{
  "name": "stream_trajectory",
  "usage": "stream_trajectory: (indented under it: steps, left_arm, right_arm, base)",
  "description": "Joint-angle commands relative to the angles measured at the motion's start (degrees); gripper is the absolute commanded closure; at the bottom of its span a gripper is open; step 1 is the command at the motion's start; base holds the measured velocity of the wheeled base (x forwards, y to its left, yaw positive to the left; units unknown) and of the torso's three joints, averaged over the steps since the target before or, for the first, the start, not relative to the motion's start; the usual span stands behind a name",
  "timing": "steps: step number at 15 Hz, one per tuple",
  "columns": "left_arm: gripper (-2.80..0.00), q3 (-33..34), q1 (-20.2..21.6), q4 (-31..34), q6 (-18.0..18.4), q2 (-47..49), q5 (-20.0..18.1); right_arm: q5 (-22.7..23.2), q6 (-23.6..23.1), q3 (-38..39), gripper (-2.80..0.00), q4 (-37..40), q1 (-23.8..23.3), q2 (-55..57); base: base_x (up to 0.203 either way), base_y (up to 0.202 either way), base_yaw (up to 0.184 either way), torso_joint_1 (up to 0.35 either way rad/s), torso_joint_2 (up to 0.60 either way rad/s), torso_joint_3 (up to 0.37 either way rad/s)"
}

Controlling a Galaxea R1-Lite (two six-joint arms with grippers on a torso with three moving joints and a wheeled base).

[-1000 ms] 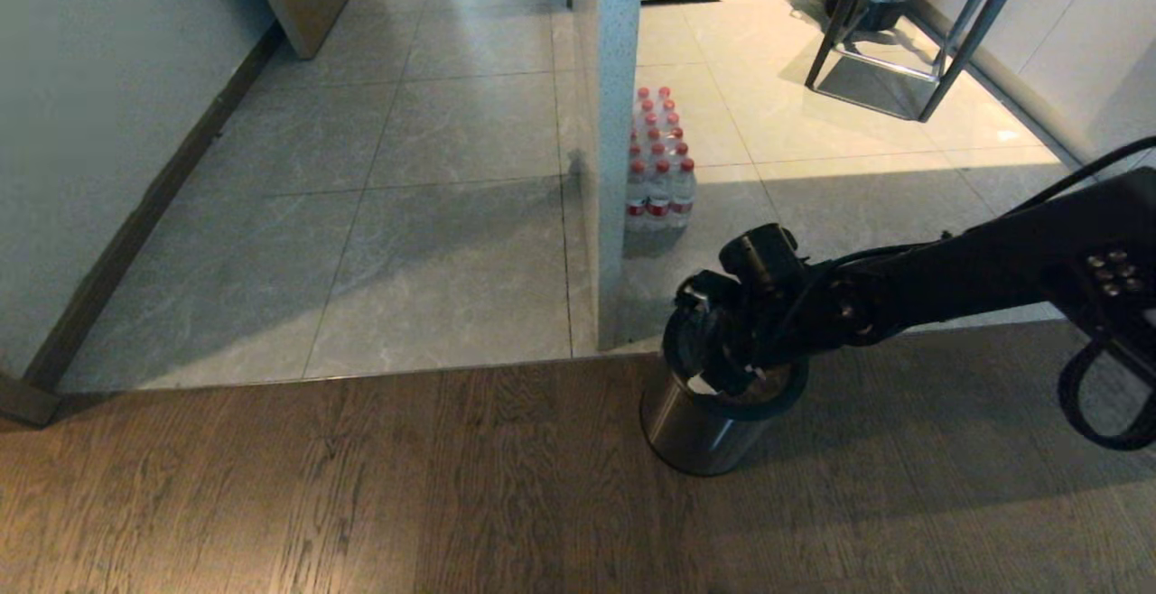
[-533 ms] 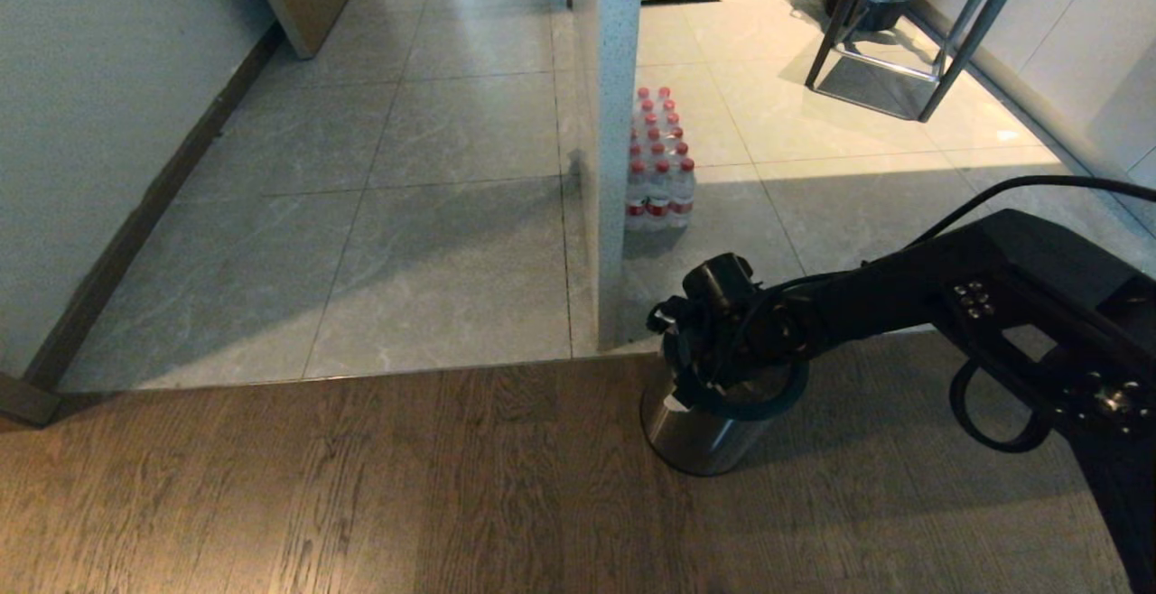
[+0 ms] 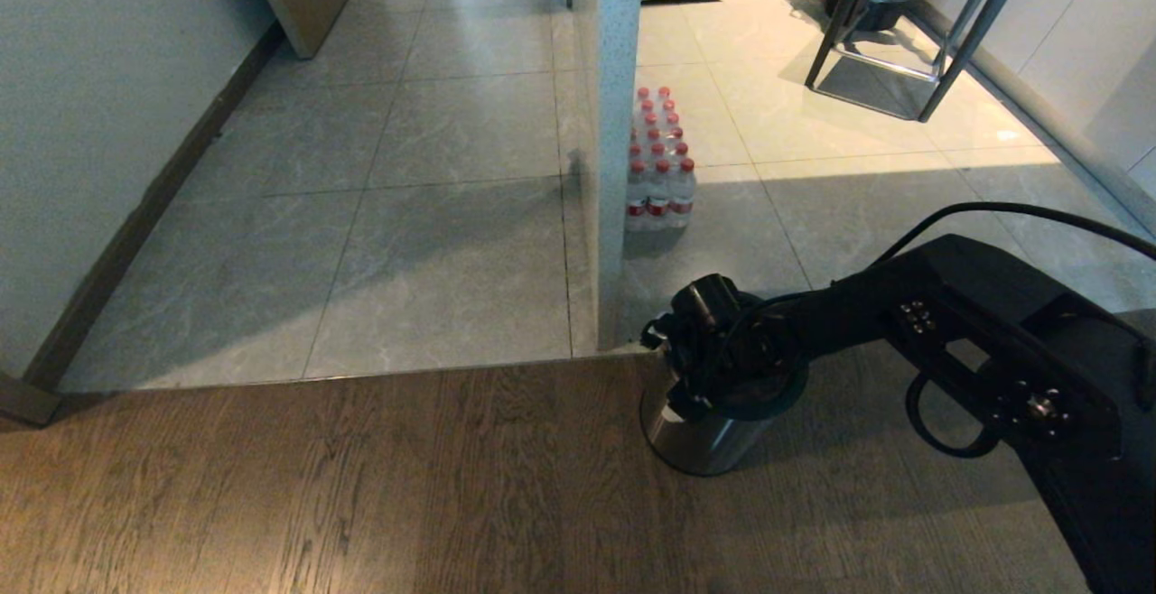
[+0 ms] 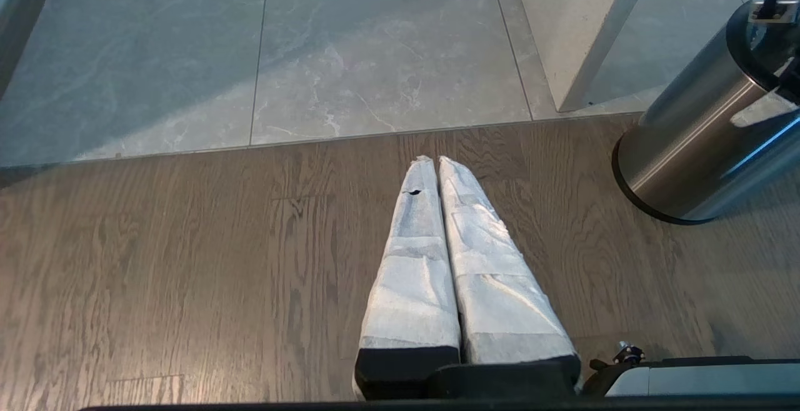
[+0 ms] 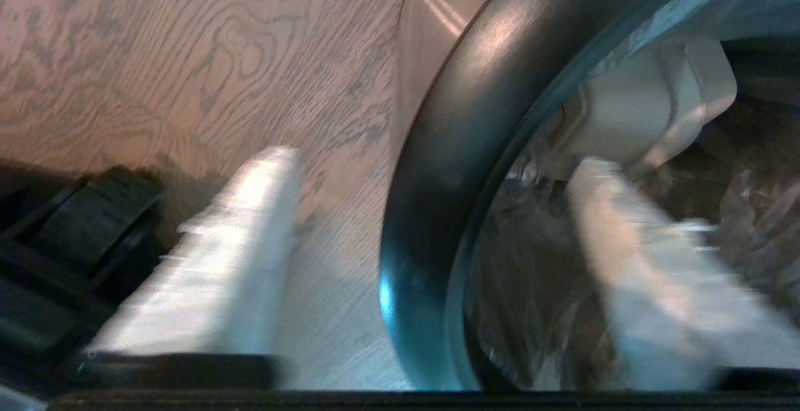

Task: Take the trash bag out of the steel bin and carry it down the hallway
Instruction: Place the outer trash can on the ground

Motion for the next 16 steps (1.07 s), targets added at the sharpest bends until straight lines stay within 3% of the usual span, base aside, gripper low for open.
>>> stream_trajectory:
  steps: [1,10,16]
  left_arm:
    - [0.00,0.0,0.0,0.0,0.0,0.0,0.0]
    - [0.00,0.0,0.0,0.0,0.0,-0.1,0.0]
    - [0.00,0.0,0.0,0.0,0.0,0.0,0.0]
  right_arm:
    - [-0.3,0.0,-0.8,0.00,0.0,0.0,0.8]
    - [-0.6,1.4,-0.1,0.00,-0.3,-0.3,-2.6]
    - [-0.4,2.0,3.7,0.00,0.1,-1.5,-11.6]
  base:
    - [0.000,0.000,0.000,0.000,0.00,0.000]
    - [0.000,0.000,0.000,0.000,0.00,0.000]
    - [0.000,0.000,0.000,0.000,0.00,0.000]
